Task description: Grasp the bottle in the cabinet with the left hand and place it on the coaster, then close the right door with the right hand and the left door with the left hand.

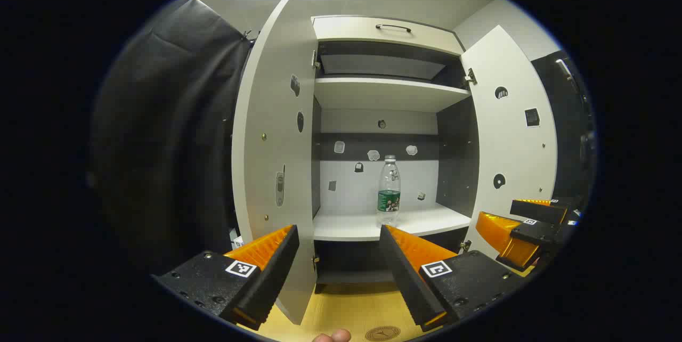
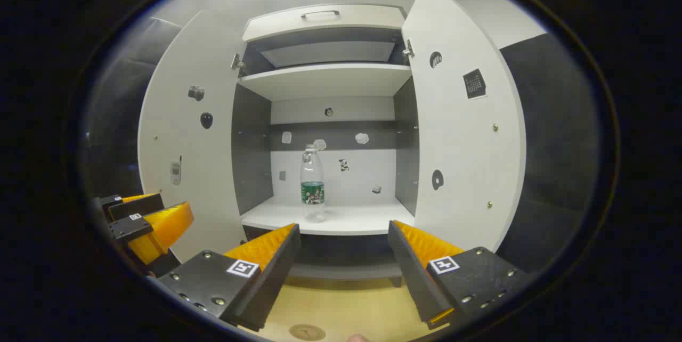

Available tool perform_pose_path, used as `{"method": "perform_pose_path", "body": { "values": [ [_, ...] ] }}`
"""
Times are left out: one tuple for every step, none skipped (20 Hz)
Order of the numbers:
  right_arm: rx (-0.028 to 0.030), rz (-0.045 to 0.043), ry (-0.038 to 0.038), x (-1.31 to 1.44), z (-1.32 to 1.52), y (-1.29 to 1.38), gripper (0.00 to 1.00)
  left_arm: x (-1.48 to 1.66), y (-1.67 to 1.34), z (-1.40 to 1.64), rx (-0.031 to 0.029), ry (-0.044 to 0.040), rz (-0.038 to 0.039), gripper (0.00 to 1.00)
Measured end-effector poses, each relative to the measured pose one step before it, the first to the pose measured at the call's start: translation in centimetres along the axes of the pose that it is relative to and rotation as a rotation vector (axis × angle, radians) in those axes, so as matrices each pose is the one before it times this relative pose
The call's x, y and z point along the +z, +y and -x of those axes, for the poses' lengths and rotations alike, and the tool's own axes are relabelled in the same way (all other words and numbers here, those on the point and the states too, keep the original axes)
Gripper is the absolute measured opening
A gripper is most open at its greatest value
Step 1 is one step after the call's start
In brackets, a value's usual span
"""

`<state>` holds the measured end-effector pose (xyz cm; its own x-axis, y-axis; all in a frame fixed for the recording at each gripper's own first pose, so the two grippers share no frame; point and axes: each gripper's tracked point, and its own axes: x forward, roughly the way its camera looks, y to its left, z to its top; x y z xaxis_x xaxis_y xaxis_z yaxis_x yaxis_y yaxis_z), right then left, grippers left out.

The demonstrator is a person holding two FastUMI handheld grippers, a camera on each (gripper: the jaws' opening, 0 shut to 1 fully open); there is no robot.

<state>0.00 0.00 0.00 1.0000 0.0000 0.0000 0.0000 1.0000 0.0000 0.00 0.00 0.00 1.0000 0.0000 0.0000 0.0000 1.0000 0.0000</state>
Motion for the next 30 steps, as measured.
{"method": "perform_pose_path", "body": {
  "values": [
    [0.00045, -0.00147, 0.00107, -0.028, -0.148, -0.095, 1.0, 0.005, -0.15, -0.123, -0.00291, 0.00007, 0.00114, 0.96],
    [-0.00074, -0.0022, 0.00155, -0.002, -0.136, -0.045, 1.0, 0.027, -0.156, -0.107, -0.00273, 0.00137, 0.00255, 0.96],
    [0.00032, 0.00028, 0.00098, -0.096, -0.146, -0.029, 1.0, 0.015, 0.01, -0.07, 0.00005, -0.00317, 0.00286, 0.96],
    [-0.00003, 0.00194, 0.00002, 0.009, -0.112, -0.056, 1.0, -0.014, 0.037, -0.108, 0.00143, 0.00182, 0.0, 0.96],
    [-0.00028, 0.00233, 0.00248, -0.076, -0.082, -0.085, 1.0, -0.129, -0.052, -0.137, -0.00057, 0.00249, -0.00217, 0.96],
    [0.0015, 0.00146, 0.00367, -0.074, -0.033, -0.062, 1.0, -0.063, -0.032, -0.038, 0.00142, 0.00246, -0.00208, 0.96],
    [0.00025, -0.00214, -0.00257, 0.123, -0.055, 0.007, 1.0, 0.015, -0.01, -0.222, 0.00074, -0.00033, -0.00162, 0.96],
    [0.00062, -0.00153, -0.00195, 0.144, -0.108, 0.006, 1.0, -0.001, -0.008, -0.028, 0.00206, 0.00042, -0.00062, 0.96],
    [0.00098, -0.00167, -0.00282, 0.09, -0.004, -0.021, 1.0, -0.011, 0.026, -0.124, 0.00021, -0.00195, 0.00071, 0.96],
    [0.00109, -0.00229, -0.00054, 0.097, -0.084, -0.027, 1.0, -0.049, -0.076, -0.115, -0.00098, 0.00336, -0.00221, 0.96],
    [0.00178, -0.00318, -0.00082, -0.045, -0.042, 0.041, 1.0, -0.146, -0.057, -0.075, -0.00089, 0.0025, -0.00553, 0.96],
    [0.00078, -0.00198, 0.00249, 0.043, -0.044, 0.015, 1.0, -0.033, -0.013, -0.086, 0.00013, 0.00127, -0.00497, 0.97],
    [-0.00029, -0.00047, 0.00155, -0.1, -0.081, -0.033, 1.0, 0.038, -0.07, -0.107, 0.00007, -0.0026, -0.00069, 0.96],
    [-0.00052, 0.00055, 0.00086, 0.032, -0.089, -0.043, 1.0, -0.051, -0.074, -0.05, -0.00294, 0.00104, 0.00059, 0.96],
    [0.00132, 0.00035, 0.00068, -0.08, -0.004, -0.019, 1.0, -0.157, -0.078, -0.104, -0.0009, 0.00218, -0.00003, 0.96],
    [0.00077, 0.00072, 0.00475, -0.086, -0.061, 0.027, 1.0, -0.113, -0.037, -0.145, -0.0005, 0.00273, -0.00159, 0.96],
    [0.0013, 0.00137, 0.00437, -0.141, -0.079, 0.048, 1.0, -0.235, -0.083, -0.215, -0.0005, 0.00359, -0.00245, 0.96],
    [0.00023, 0.00231, 0.00203, -0.073, -0.094, 0.012, 1.0, -0.161, -0.118, -0.153, -0.00155, 0.00478, -0.00216, 0.96],
    [-0.001, 0.00326, 0.0012, -0.054, -0.031, -0.128, 1.0, -0.102, -0.117, -0.342, -0.00185, 0.00138, -0.00107, 0.96],
    [-0.00094, 0.00382, 0.00163, -0.004, 0.001, -0.082, 1.0, -0.107, -0.209, -0.321, -0.00355, 0.00435, -0.00224, 0.96],
    [-0.00206, 0.00352, 0.00132, -0.051, -0.054, -0.084, 1.0, -0.094, -0.125, -0.389, -0.00087, 0.00042, 0.0001, 0.96],
    [-0.00143, 0.00174, 0.00273, -0.035, -0.051, -0.11, 1.0, 0.03, -0.313, -0.559, -0.00548, -0.00067, 0.00176, 0.96],
    [0.00008, -0.00016, 0.0036, -0.049, 0.027, -0.078, 1.0, -0.092, -0.341, -0.583, -0.00579, 0.00073, 0.00342, 0.96],
    [-0.00112, 0.00003, 0.00447, -0.141, -0.056, -0.149, 1.0, -0.044, -0.354, -0.715, -0.00732, 0.00244, 0.00436, 0.96],
    [-0.00447, 0.00275, 0.00177, -0.068, 0.028, -0.302, 1.0, -0.146, -0.397, -0.748, -0.00916, 0.00255, 0.00319, 0.96],
    [-0.00612, 0.0054, 0.00372, -0.092, -0.02, -0.294, 1.0, -0.054, -0.357, -0.821, -0.00427, -0.00029, -0.00087, 0.96],
    [-0.00465, 0.00584, 0.00392, -0.171, -0.009, -0.267, 1.0, -0.02, -0.27, -1.029, -0.00273, -0.00386, -0.00261, 0.96],
    [-0.00508, 0.00527, 0.00535, -0.107, 0.018, -0.315, 1.0, 0.064, -0.269, -1.026, -0.00121, -0.00225, -0.0027, 0.96],
    [-0.00527, 0.00568, 0.00677, -0.237, -0.022, -0.305, 1.0, -0.024, -0.417, -0.841, -0.00645, -0.00121, 0.00061, 0.96],
    [-0.00519, 0.00391, 0.00519, -0.109, 0.105, -0.196, 1.0, 0.123, -0.441, -0.98, -0.00928, -0.00298, 0.00545, 0.97]
  ]
}}
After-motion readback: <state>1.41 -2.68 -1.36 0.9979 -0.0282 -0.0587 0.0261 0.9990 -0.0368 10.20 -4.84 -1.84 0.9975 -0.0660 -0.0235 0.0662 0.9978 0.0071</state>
